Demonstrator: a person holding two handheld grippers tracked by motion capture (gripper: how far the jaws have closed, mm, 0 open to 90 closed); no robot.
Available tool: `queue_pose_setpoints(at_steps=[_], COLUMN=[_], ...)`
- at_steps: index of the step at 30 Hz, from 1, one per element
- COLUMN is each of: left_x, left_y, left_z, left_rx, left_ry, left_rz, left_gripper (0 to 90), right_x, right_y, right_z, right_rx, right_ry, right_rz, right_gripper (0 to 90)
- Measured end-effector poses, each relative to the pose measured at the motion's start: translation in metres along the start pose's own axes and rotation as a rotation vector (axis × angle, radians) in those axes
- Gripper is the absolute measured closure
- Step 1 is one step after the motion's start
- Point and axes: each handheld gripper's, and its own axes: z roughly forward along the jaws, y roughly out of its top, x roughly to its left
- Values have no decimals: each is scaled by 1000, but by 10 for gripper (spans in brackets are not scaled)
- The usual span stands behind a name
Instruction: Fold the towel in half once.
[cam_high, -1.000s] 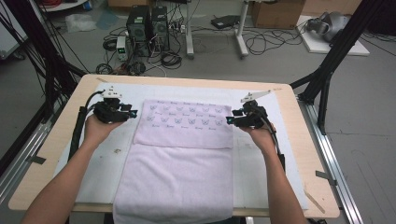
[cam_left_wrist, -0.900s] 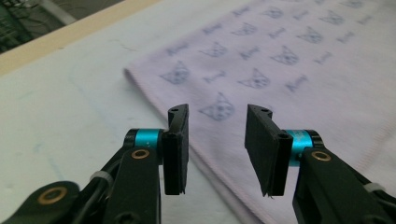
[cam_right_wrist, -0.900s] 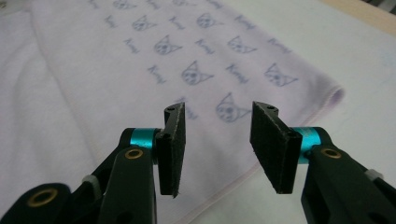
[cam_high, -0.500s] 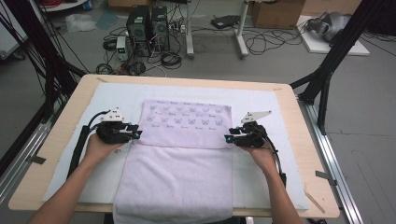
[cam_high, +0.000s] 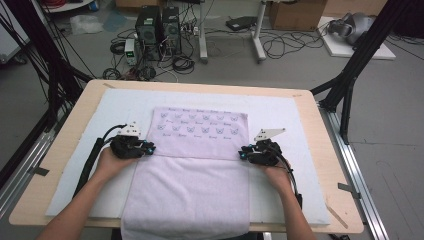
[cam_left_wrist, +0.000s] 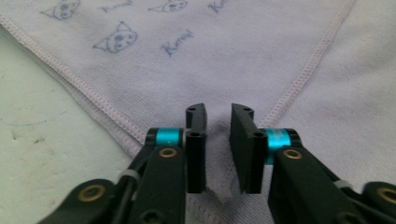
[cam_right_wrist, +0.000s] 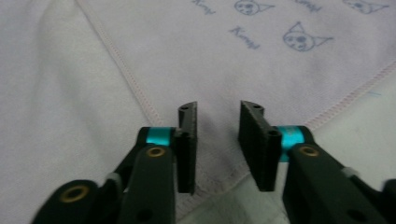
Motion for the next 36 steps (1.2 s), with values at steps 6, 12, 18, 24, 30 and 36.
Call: queue_pose_setpoints(at_steps=[6, 12, 18, 24, 30, 36], left_x=[0, 1, -7, -30, -57, -87], left_y=[1, 8, 12, 4, -16, -34], left_z=[-3, -24, -51, -72, -86, -95], left_rx=[4, -76, -122, -104, -106, -100], left_ry=[12, 24, 21, 25, 10, -30], left_rz=[-2, -25, -31, 19, 30, 62], left_gripper=[881, 882, 882, 882, 882, 803], right_x=[1, 2, 13, 33, 64, 85], right_y=[5, 15, 31, 34, 21, -4], right_z=[-1, -12, -31, -52, -65, -78], right_rx=[11, -23, -67, -69, -84, -99], right_ry=[8, 19, 35, 80, 112, 160], right_rz=[-28, -35, -69, -96, -133, -122], right_gripper=[878, 881, 881, 881, 881, 820])
